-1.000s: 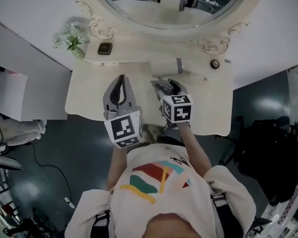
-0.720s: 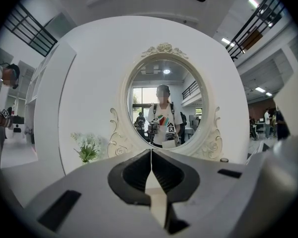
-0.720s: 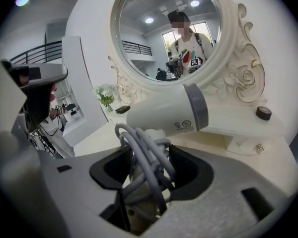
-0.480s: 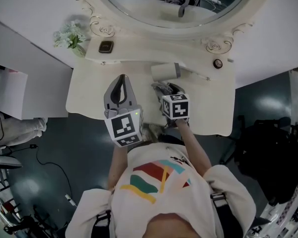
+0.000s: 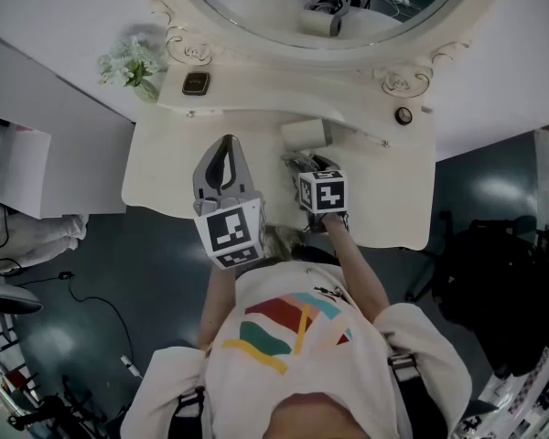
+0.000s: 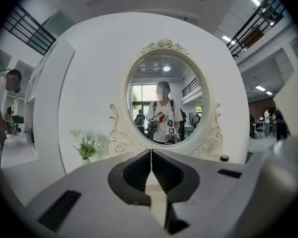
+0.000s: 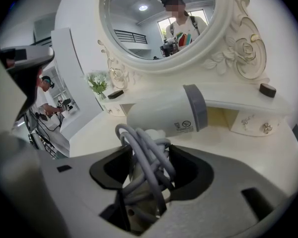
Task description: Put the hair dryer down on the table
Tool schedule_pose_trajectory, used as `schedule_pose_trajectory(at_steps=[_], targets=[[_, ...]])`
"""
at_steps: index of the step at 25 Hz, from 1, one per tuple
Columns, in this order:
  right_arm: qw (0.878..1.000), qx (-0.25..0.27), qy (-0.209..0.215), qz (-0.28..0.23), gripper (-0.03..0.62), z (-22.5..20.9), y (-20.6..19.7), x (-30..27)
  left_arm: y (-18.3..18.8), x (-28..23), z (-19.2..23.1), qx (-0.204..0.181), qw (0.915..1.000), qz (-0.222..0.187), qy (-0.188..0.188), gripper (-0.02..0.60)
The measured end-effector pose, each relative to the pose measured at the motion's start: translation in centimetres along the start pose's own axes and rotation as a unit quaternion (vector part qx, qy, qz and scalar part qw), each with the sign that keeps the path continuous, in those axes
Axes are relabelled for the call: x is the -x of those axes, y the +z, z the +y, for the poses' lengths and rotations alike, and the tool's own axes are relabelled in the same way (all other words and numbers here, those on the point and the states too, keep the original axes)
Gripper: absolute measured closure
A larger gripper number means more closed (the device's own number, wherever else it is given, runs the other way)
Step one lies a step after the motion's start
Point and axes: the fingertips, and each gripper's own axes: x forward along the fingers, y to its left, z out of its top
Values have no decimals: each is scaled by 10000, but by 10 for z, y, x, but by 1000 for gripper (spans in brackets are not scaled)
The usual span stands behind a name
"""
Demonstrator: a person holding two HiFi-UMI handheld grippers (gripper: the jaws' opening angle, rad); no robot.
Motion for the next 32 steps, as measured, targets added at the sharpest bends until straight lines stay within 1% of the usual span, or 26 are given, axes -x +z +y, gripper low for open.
schedule_pose_trajectory(at_steps=[8,12,22,32], targets=[[9991,-257,71,332,379,-5,-21,-15,-5,0,-4,-65,10000,42,-45,575],[9985,-266,-31,477,379,-12,-28,-23,-6,1,-7,-32,9999,83,-83,575],[9975,-489,-33,518,375,-19,-30,-32,-8,0,-10,-181,9998,72,-82,575],[9981,-441,-15,441,365,-19,-29,-34,-6,-2,-15,-205,9997,64,-112,575]])
